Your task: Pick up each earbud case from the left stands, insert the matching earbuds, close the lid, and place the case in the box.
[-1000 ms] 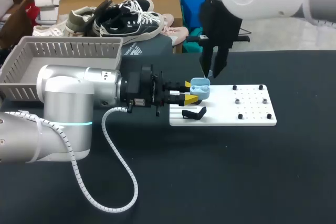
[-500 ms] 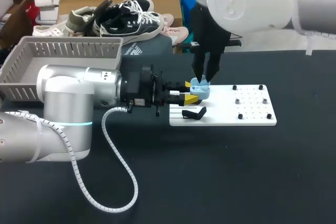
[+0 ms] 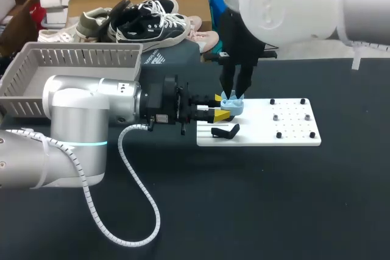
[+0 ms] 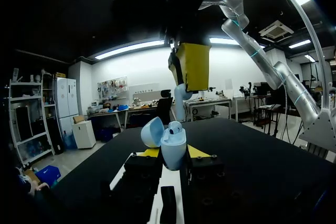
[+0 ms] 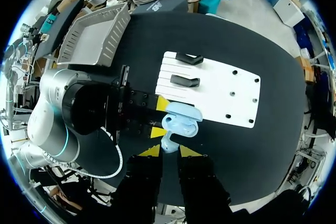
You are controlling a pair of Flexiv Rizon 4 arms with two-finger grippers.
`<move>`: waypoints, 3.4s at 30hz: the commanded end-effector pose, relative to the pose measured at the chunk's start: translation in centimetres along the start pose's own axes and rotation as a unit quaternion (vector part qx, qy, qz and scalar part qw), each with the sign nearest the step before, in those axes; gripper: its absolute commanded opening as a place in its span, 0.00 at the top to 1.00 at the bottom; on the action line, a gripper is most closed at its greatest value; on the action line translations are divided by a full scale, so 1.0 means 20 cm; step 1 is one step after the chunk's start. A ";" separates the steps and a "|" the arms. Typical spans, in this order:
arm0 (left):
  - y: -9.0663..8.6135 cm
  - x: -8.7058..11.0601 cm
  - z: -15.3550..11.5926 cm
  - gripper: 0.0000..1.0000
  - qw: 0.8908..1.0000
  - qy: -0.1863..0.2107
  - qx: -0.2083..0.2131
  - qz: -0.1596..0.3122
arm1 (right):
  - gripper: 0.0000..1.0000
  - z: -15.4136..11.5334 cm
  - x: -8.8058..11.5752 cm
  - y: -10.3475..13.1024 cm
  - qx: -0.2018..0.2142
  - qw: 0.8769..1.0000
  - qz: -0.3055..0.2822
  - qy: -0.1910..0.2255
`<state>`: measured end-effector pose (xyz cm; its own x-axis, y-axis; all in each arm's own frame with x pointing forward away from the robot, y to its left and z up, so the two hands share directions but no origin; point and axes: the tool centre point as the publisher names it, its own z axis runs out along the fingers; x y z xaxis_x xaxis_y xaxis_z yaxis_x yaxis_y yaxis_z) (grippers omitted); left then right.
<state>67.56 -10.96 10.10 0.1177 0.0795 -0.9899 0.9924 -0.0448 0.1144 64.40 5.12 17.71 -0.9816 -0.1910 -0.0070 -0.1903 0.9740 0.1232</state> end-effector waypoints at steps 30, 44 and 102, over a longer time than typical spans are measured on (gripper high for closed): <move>0.00 0.00 0.01 1.00 1.000 0.000 -0.001 0.001 | 1.00 0.07 -0.05 0.02 0.003 1.000 -0.027 0.011; 0.00 0.00 0.01 1.00 1.000 0.000 -0.001 0.001 | 1.00 0.08 -0.06 0.01 0.006 1.000 -0.020 0.005; 0.00 0.00 0.01 1.00 1.000 0.000 -0.001 0.001 | 0.00 0.06 -0.30 -0.31 -0.006 0.989 0.144 -0.023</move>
<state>67.56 -10.96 10.10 0.1177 0.0796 -0.9899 0.9924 -0.0447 0.1144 70.81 0.04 16.13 -0.9947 0.0997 -0.0251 0.0950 0.9845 0.1474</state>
